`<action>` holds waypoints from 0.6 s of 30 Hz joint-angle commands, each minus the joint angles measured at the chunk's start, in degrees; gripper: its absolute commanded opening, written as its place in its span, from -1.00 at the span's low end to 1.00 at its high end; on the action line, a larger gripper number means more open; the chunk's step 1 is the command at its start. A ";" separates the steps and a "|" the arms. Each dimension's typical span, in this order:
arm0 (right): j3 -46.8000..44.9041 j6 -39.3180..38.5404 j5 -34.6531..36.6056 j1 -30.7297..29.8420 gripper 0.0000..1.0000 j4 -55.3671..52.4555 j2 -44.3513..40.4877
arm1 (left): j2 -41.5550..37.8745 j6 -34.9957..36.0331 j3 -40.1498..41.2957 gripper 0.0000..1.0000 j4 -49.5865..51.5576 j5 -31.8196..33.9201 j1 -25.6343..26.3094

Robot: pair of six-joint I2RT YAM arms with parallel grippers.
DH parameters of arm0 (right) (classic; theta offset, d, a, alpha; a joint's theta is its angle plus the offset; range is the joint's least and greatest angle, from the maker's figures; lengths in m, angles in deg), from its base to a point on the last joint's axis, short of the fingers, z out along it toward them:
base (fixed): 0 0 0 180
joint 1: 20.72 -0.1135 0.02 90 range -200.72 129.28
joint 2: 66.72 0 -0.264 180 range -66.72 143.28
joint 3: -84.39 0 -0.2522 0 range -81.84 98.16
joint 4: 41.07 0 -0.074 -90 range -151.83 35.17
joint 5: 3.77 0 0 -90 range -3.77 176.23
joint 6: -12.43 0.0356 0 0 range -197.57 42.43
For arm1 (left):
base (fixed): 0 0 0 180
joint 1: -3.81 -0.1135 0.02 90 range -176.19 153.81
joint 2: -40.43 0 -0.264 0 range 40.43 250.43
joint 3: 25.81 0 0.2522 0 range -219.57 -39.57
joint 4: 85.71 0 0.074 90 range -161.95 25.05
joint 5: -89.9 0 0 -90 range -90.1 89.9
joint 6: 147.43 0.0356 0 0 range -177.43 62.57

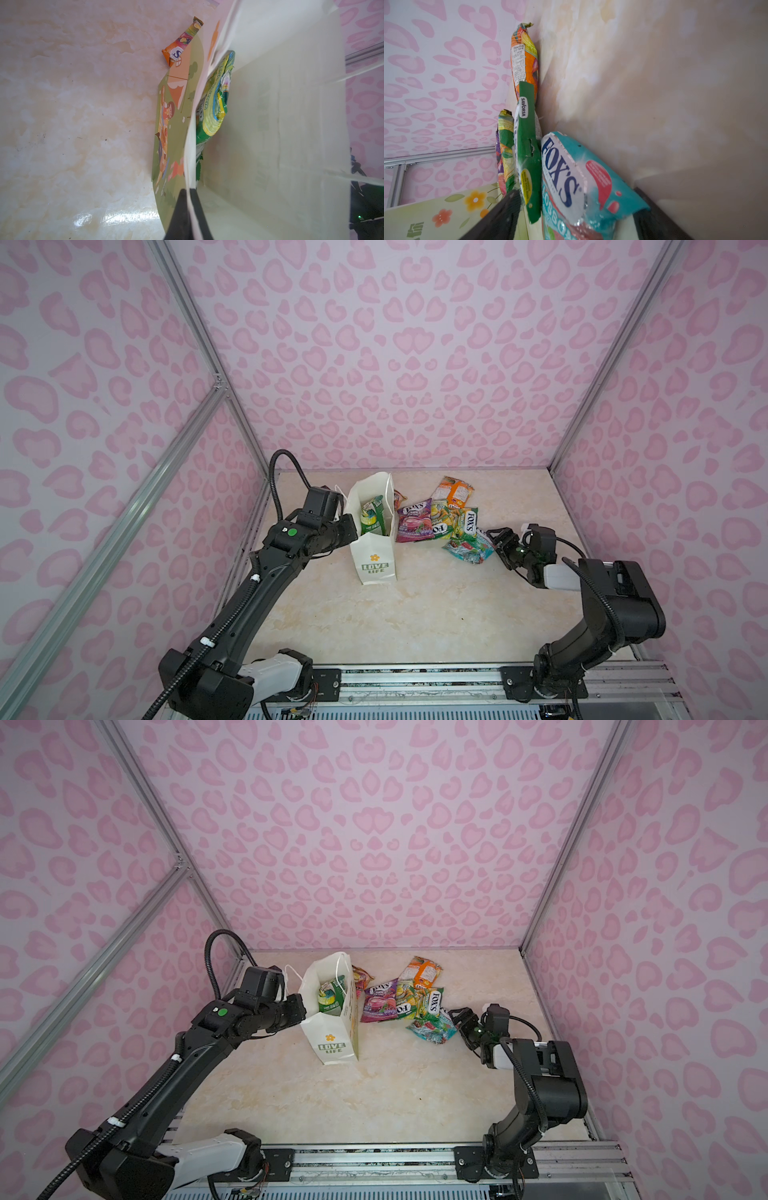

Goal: Place the snacks into the paper bag
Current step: Pick up the snack at the center of the table.

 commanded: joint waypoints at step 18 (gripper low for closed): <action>6.35 -7.55 12.81 -8.88 0.23 -10.82 3.87 | -0.18 -0.10 0.76 -0.95 2.46 -0.55 0.24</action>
